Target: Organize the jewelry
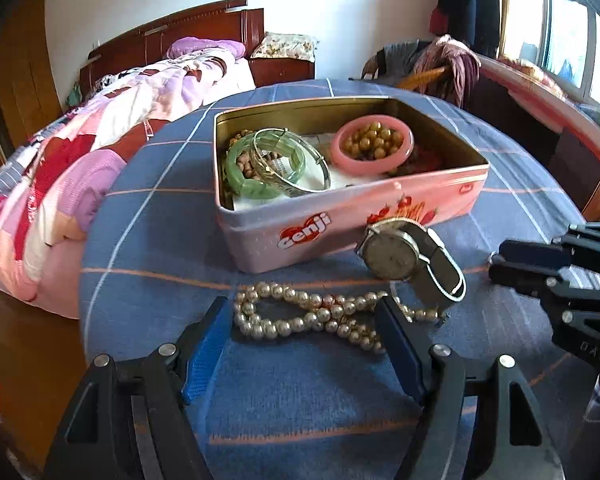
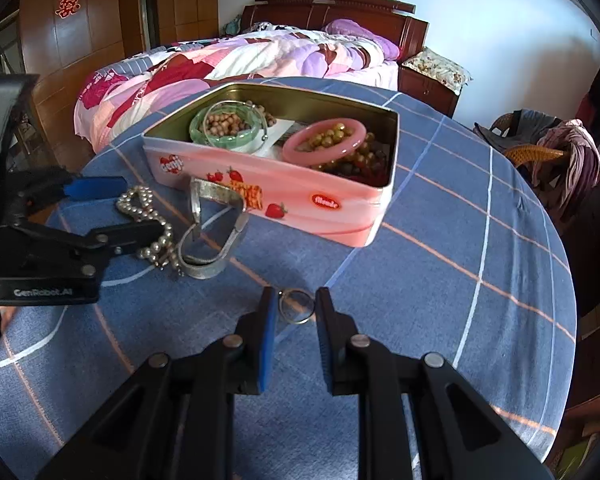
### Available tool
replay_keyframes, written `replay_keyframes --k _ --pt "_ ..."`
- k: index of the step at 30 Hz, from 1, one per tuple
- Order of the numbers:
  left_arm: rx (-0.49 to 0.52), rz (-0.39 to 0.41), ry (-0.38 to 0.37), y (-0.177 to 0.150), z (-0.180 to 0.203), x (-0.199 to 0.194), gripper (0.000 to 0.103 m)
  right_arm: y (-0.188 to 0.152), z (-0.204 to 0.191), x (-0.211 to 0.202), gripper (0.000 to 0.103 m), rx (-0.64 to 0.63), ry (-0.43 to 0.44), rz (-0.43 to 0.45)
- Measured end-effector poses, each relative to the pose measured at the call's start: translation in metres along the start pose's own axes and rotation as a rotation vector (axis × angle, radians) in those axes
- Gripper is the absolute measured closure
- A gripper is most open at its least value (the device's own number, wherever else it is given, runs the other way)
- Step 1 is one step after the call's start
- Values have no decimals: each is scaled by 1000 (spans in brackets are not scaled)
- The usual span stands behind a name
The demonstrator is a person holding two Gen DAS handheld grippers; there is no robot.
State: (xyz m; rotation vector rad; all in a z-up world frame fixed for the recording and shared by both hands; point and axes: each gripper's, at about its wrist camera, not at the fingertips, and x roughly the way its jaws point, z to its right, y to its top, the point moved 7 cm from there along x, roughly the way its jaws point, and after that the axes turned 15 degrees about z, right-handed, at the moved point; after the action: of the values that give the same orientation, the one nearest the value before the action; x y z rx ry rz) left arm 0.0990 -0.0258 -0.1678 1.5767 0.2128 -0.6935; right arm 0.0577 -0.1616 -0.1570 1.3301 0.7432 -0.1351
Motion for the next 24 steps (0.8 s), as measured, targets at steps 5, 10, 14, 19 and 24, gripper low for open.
replay_keyframes --k 5,10,14,19,24 --pt "-7 13 -16 0 -1 -1 61 -1 -1 0 81 -5 -4 1" --pt "10 16 -46 0 5 -7 89 -1 -1 -2 81 -3 -7 15" --pt "-10 23 -69 1 3 -14 91 -2 -2 -5 81 3 1 24" --pt "-33 43 -77 9 -4 -28 91 -1 -4 -11 81 4 7 38" --pt "-34 107 -86 33 -5 -50 91 9 -7 -21 81 3 10 71"
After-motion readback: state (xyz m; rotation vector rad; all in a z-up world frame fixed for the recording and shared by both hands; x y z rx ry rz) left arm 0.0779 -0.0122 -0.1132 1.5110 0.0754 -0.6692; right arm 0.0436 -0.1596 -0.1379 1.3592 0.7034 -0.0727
